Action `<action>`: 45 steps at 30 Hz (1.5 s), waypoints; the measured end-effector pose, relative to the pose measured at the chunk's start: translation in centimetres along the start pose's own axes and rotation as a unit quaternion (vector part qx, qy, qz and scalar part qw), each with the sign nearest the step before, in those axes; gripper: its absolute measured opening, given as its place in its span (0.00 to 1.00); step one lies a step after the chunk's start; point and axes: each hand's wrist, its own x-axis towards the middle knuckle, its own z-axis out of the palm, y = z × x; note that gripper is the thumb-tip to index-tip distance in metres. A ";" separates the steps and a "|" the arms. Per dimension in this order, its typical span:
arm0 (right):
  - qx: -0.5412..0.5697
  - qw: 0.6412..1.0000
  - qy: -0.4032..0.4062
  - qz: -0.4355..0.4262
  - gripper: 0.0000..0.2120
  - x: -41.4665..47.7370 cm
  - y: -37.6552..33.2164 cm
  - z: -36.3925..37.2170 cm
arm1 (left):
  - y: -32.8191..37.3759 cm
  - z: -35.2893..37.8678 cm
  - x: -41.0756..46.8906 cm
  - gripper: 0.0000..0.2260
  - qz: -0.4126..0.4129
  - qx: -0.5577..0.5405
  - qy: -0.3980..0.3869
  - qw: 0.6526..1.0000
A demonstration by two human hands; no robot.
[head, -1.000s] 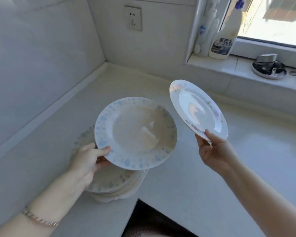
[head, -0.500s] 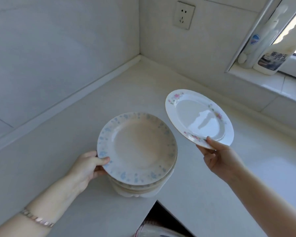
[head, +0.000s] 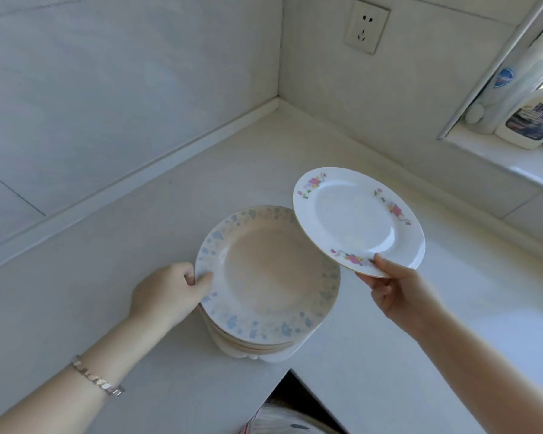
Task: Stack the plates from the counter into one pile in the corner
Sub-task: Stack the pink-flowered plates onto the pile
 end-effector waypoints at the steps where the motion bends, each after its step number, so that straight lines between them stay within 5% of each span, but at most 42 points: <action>1: -0.011 1.000 0.004 -0.004 0.07 -0.1 -0.1 -0.1 | 0.1 0.2 0.0 0.20 -0.007 -0.019 0.033 0.999; 3: -0.045 0.999 0.011 -0.013 0.06 -0.2 -0.3 -0.3 | 0.6 0.9 0.3 0.13 -0.027 -0.182 0.053 0.982; 5: -0.089 0.996 0.016 -0.025 0.05 -0.4 -0.5 -0.3 | 1.2 2.0 1.0 0.06 -0.056 -0.392 0.017 0.918; 6: -0.115 0.993 0.017 -0.031 0.04 -0.5 -0.5 -0.3 | 1.5 2.7 1.1 0.11 -0.064 -0.460 -0.016 0.886; 14: -0.311 0.949 -0.031 -0.033 0.05 -1.0 1.8 1.5 | 2.0 4.2 0.9 0.18 -0.119 -0.591 -0.015 0.798; 20: -0.340 0.936 -0.077 -0.050 0.04 -1.2 3.0 2.3 | 2.1 4.2 1.3 0.18 -0.142 -0.600 -0.004 0.787; 25: -0.443 0.888 -0.010 -0.124 0.32 -0.9 4.0 1.9 | 2.5 4.2 1.1 0.17 -0.137 -0.606 0.007 0.784; 30: -0.530 0.840 0.000 -0.115 0.39 -0.5 5.4 1.9 | 2.2 4.6 1.3 0.16 -0.135 -0.574 0.019 0.807; 34: -0.619 0.780 0.004 -0.088 0.41 -0.6 6.0 2.2 | 2.1 4.5 1.4 0.16 -0.135 -0.576 0.001 0.806; 37: -0.708 0.699 0.006 -0.100 0.36 -0.7 5.2 2.1 | 2.0 4.1 1.4 0.13 -0.146 -0.574 -0.023 0.805; 38: -0.707 0.696 0.023 -0.124 0.33 -0.4 4.7 2.1 | 1.8 4.0 1.5 0.13 -0.147 -0.574 -0.035 0.805; 41: -0.578 0.799 0.055 -0.155 0.29 1.7 3.0 2.1 | 1.8 3.2 2.1 0.18 -0.148 -0.592 -0.084 0.788; 45: -0.341 0.936 -0.017 -0.085 0.28 4.9 4.3 3.1 | 2.6 2.0 4.0 0.20 -0.128 -0.577 -0.124 0.797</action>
